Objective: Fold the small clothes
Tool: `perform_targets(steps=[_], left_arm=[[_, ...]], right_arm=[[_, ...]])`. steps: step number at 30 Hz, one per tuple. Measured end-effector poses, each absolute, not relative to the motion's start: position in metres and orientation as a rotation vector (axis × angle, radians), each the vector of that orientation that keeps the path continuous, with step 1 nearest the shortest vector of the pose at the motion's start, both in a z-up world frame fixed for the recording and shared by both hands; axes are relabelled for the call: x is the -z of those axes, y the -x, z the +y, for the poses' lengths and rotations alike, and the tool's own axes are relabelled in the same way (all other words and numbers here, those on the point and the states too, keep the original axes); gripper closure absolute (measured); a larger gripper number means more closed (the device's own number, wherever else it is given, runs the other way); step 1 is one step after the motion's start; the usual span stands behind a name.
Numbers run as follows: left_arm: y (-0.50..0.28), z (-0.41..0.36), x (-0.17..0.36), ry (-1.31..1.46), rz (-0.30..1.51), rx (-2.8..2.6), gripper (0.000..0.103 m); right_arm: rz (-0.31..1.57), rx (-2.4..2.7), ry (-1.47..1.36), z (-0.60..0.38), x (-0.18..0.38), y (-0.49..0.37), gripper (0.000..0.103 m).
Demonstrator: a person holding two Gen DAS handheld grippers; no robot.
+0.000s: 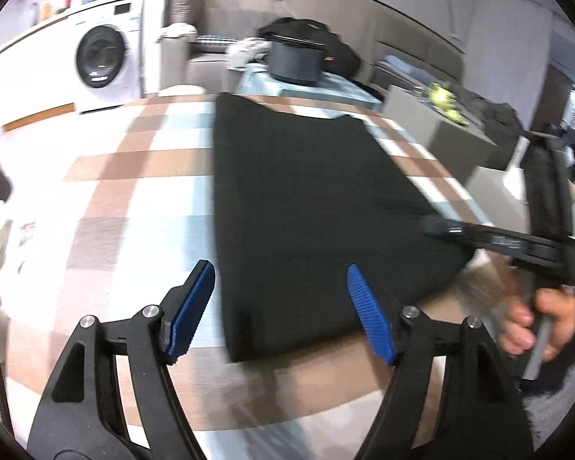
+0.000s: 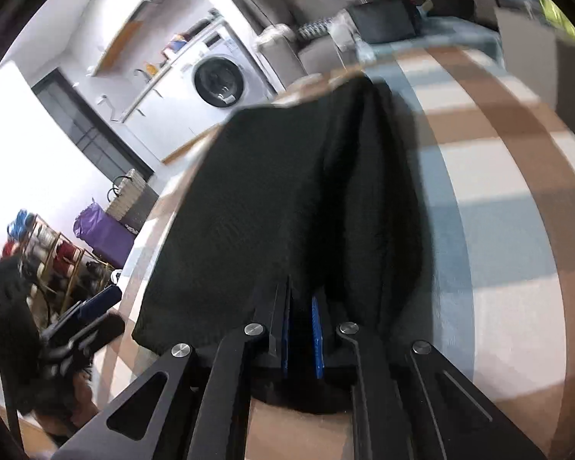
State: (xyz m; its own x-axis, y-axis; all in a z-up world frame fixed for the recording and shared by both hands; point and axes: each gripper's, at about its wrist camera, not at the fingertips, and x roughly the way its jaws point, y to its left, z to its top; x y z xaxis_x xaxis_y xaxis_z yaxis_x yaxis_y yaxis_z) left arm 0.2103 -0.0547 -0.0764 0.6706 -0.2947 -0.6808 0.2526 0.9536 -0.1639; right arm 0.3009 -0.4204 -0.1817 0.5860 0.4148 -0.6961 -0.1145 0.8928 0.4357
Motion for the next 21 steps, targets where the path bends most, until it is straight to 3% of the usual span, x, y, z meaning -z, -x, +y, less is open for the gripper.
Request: perform_targets(steps=[3, 6, 8, 9, 11, 13, 21], left_arm=[[-0.210, -0.031, 0.080, 0.075, 0.775, 0.269, 0.033], [-0.204, -0.013, 0.079, 0.079, 0.742, 0.234, 0.032], [-0.198, -0.010, 0.075, 0.074, 0.709, 0.224, 0.021], [-0.194, -0.008, 0.072, 0.075, 0.691, 0.220, 0.019], [-0.182, -0.009, 0.066, 0.069, 0.644, 0.228, 0.014], [-0.176, -0.018, 0.060, 0.052, 0.618, 0.223, 0.002], [-0.144, -0.027, 0.051, 0.050, 0.544, 0.219, 0.001]], right_arm=[[0.884, -0.266, -0.327, -0.424, 0.183, -0.297, 0.095], [0.884, -0.241, -0.278, -0.426, 0.185, -0.294, 0.082], [0.836, -0.203, -0.239, -0.427, 0.174, -0.283, 0.053], [0.801, -0.191, -0.221, -0.428, 0.167, -0.276, 0.045], [0.750, -0.198, -0.192, -0.429, 0.156, -0.263, 0.016], [0.729, -0.219, -0.168, -0.429, 0.147, -0.252, 0.004], [0.559, -0.288, -0.128, -0.425, 0.124, -0.199, 0.000]])
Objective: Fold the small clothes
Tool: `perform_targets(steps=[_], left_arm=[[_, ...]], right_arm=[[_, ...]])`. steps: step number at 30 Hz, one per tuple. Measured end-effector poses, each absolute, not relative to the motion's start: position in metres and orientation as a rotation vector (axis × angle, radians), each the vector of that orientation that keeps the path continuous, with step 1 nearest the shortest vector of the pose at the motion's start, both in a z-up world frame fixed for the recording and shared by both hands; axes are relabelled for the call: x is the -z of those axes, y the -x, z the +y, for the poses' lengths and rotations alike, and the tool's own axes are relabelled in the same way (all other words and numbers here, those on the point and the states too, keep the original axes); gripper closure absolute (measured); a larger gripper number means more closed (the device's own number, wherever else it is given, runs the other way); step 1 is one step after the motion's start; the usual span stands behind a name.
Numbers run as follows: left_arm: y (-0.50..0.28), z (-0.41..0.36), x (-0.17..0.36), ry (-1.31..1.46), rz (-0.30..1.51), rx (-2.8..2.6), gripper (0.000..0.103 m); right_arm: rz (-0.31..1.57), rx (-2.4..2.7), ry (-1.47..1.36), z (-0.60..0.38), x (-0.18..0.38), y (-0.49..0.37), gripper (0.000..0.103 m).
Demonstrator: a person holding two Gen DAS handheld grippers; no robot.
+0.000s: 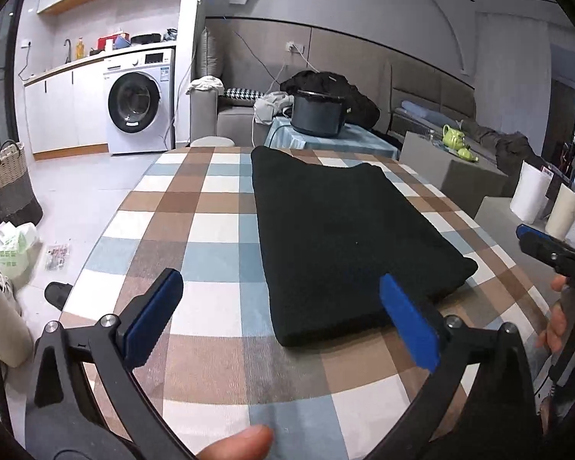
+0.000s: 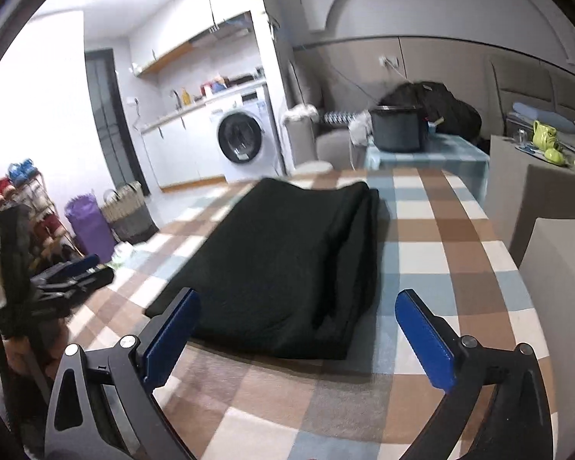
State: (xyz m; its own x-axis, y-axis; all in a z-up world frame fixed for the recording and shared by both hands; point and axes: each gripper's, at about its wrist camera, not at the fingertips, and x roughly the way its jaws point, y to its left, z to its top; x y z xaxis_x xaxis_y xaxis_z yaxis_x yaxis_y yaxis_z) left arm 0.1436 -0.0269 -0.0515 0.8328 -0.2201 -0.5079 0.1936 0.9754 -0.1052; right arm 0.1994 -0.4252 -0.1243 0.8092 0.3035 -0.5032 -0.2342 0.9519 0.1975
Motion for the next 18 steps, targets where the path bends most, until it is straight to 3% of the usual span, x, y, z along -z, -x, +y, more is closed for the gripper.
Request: perform_targets(steps=[18], left_arm=[[-0.141, -0.026, 0.074, 0.109, 0.543, 0.213, 0.001]], right_arm=[[0.481, -0.377, -0.244, -0.423, 0.146, -0.183, 0.000]])
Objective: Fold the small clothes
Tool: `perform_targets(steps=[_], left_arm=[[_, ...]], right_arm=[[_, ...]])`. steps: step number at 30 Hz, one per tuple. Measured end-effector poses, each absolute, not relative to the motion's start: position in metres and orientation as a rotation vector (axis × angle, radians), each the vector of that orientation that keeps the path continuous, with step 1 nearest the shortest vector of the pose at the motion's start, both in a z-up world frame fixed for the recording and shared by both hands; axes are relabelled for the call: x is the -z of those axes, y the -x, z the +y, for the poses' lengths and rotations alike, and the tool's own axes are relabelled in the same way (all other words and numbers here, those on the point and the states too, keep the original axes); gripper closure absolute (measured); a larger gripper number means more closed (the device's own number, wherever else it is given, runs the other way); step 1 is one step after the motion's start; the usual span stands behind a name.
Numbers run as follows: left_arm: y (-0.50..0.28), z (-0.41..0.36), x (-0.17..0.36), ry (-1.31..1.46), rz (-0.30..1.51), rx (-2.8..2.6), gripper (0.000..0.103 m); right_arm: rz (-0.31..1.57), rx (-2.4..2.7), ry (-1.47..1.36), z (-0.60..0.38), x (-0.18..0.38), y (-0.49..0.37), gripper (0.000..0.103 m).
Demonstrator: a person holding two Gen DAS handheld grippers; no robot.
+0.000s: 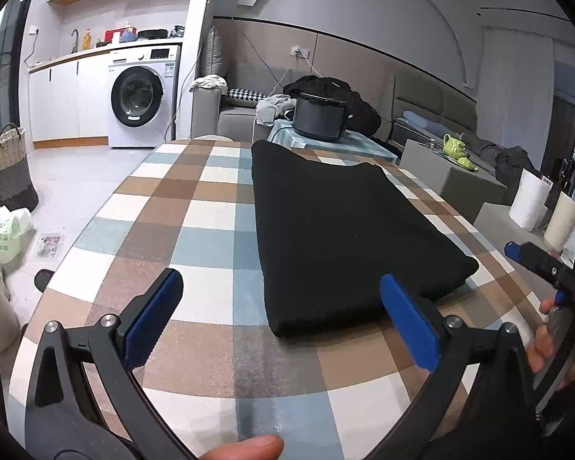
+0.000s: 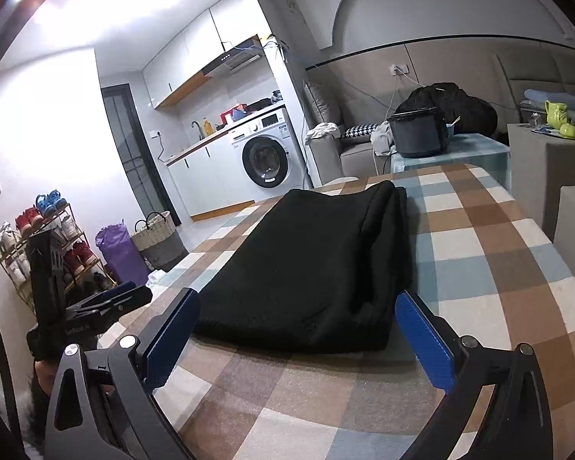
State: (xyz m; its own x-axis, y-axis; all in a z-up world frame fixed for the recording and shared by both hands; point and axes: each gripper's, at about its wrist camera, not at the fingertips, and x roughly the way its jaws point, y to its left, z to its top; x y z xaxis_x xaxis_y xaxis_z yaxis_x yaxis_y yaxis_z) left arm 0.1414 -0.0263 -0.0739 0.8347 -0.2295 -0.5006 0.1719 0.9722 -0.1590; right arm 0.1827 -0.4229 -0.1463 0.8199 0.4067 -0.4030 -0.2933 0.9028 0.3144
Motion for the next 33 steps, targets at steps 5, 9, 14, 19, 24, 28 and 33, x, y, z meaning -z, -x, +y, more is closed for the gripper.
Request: perform_targets(steps=[5, 9, 14, 19, 24, 28, 33], left_arm=[[-0.1441, -0.0203, 0.0755, 0.132, 0.550, 0.198, 0.001], [-0.1449, -0.0168, 0.0767, 0.147, 0.548, 0.207, 0.001], [-0.1446, -0.0169, 0.0765, 0.146, 0.543, 0.215, 0.001], [-0.1422, -0.0207, 0.0754, 0.128, 0.533, 0.221, 0.001], [-0.1430, -0.0230, 0.0750, 0.113, 0.535, 0.228, 0.001], [-0.1430, -0.0230, 0.0756, 0.111, 0.537, 0.234, 0.001], [-0.1410, -0.0236, 0.0751, 0.107, 0.536, 0.238, 0.001]], right_arm=[[0.477, -0.399, -0.269, -0.4252, 0.1498, -0.1819, 0.000], [0.472, -0.413, -0.286, -0.4272, 0.1502, -0.1796, 0.000], [0.471, -0.417, -0.285, -0.4271, 0.1512, -0.1790, 0.000], [0.470, -0.418, -0.291, -0.4286, 0.1517, -0.1792, 0.000], [0.465, -0.414, -0.306, -0.4304, 0.1517, -0.1783, 0.000], [0.464, -0.414, -0.312, -0.4313, 0.1520, -0.1779, 0.000], [0.464, -0.412, -0.311, -0.4317, 0.1521, -0.1781, 0.000]])
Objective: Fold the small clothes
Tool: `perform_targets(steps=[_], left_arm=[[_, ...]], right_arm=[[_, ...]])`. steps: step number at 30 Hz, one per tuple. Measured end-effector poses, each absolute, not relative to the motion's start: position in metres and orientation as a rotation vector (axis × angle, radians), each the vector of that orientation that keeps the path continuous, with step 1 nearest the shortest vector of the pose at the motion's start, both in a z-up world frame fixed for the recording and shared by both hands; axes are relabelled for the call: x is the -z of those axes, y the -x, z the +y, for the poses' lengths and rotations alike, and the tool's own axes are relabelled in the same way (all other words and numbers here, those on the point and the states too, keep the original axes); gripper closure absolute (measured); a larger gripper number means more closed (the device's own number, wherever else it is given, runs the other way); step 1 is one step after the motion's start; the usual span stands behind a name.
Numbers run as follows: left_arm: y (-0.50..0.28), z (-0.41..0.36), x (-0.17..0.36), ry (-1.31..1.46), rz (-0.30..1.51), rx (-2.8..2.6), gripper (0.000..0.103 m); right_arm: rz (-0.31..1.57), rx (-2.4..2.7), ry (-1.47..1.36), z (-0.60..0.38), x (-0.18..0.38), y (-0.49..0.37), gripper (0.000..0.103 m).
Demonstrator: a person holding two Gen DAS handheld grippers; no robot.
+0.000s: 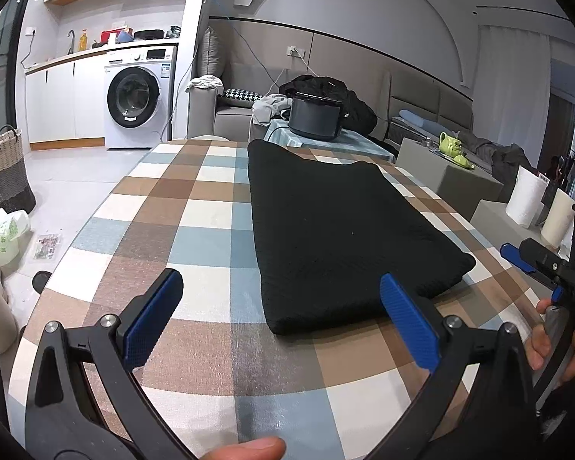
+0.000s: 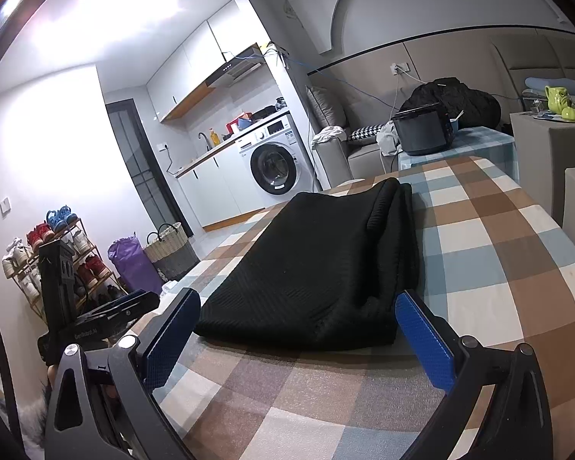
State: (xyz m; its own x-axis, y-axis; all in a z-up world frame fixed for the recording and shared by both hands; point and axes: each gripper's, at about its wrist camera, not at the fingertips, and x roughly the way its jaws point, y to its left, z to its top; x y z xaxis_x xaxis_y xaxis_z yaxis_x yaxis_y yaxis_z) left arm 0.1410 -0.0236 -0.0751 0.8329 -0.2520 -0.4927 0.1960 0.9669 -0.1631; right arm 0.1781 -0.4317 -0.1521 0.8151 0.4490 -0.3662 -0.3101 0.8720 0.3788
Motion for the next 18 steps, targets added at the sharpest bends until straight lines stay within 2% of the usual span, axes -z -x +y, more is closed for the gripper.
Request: perform_targets(steps=[18], left_arm=[[-0.1407, -0.0244, 0.0747, 0.107, 0.536, 0.237, 0.001]], right_arm=[[0.466, -0.407, -0.314, -0.4316, 0.1531, -0.1769, 0.000]])
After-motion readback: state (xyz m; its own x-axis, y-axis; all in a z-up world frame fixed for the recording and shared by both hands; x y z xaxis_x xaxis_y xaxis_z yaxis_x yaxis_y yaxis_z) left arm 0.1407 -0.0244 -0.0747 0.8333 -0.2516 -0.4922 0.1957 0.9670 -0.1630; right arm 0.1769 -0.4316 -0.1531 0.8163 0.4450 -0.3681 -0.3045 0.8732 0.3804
